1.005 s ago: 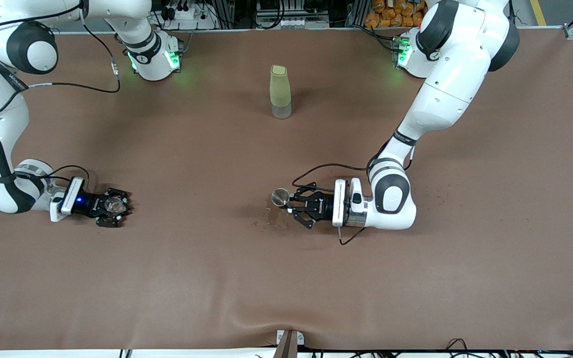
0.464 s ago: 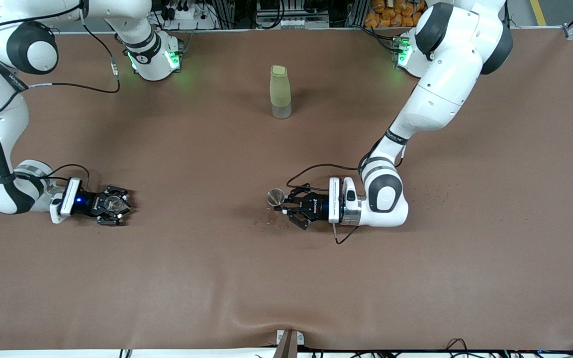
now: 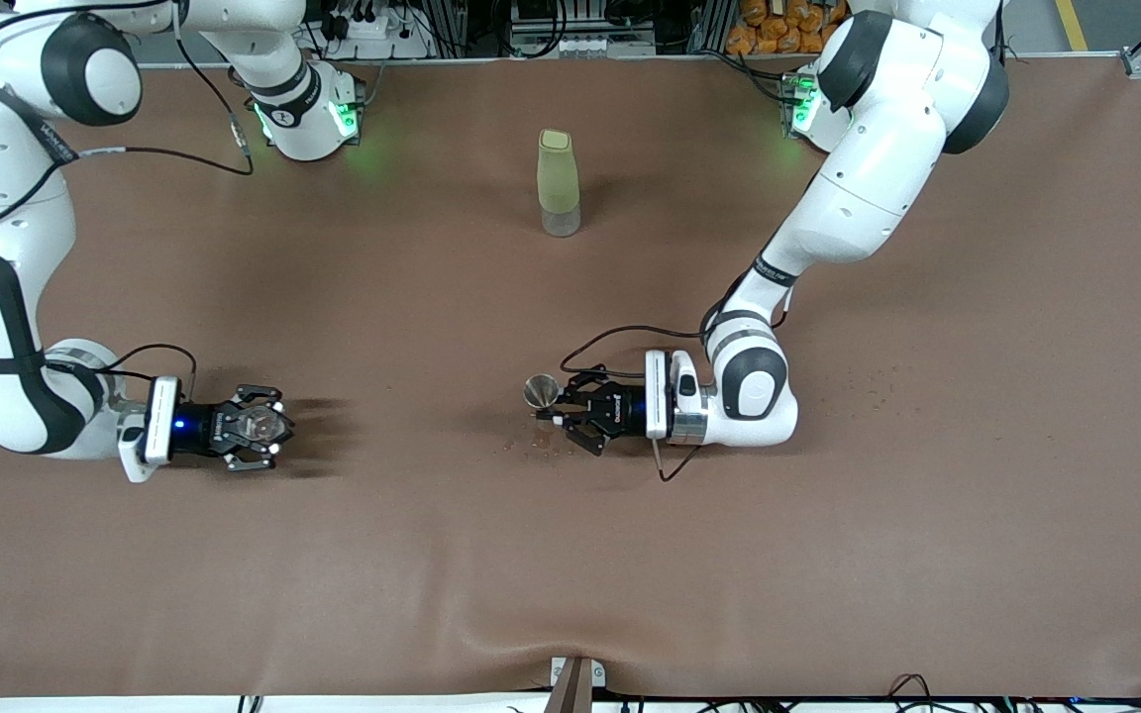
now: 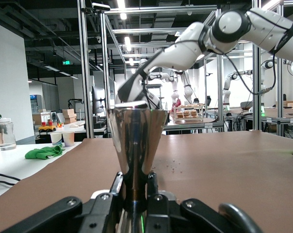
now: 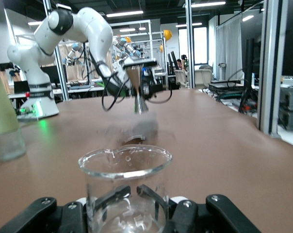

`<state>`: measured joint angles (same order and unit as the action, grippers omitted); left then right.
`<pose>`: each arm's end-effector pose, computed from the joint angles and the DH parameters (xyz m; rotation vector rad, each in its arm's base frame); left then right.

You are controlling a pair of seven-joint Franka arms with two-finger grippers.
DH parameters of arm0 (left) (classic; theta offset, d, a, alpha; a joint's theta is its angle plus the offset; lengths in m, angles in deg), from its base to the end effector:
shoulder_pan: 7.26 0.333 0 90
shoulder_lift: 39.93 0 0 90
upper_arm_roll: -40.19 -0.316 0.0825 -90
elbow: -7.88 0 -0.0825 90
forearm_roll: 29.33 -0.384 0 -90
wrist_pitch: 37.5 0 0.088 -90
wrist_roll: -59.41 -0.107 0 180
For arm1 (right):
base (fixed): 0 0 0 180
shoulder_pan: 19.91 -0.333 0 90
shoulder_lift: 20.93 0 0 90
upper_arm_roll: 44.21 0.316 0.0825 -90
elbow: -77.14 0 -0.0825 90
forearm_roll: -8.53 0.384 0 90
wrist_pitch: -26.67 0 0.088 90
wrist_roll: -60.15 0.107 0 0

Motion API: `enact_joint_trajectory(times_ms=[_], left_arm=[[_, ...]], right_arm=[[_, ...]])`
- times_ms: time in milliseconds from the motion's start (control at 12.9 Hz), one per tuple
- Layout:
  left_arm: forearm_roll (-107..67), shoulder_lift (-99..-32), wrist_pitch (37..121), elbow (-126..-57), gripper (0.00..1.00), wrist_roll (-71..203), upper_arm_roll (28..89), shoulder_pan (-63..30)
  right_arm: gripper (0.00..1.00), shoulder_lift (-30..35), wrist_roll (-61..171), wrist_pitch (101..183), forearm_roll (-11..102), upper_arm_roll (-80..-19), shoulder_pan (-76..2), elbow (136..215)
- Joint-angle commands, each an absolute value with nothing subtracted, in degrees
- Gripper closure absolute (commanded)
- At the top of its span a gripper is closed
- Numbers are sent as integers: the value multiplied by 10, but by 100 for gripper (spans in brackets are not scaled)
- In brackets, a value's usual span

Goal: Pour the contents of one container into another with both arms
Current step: 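Carry the beaker with the right gripper toward the jigger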

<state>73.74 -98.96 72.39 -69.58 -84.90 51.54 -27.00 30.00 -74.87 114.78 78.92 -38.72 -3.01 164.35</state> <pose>0.6170 -0.4086 0.1486 1.1040 -1.2271 1.2455 0.6538 -0.0362 0.1593 -1.3047 -1.2752 -1.0696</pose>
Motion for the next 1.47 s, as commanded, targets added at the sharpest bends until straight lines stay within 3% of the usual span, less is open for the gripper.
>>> enact_joint_trajectory(times_ms=[0,387,696,1392], left_arm=[[757,-1000,736,-677,100,-865,510,-283],[759,-1000,736,-677,100,-867,510,-283],[774,-1004,736,-677,100,-867,510,-287],[774,-1005,736,-679,100,-865,506,-287]], right_arm=[[100,292,-708,1152,823,-373,-57,1628],[100,252,-627,1191,862,-364,-128,1622],[100,220,-548,1248,861,-318,-147,1622],[100,167,-445,1369,896,-315,-253,1630]])
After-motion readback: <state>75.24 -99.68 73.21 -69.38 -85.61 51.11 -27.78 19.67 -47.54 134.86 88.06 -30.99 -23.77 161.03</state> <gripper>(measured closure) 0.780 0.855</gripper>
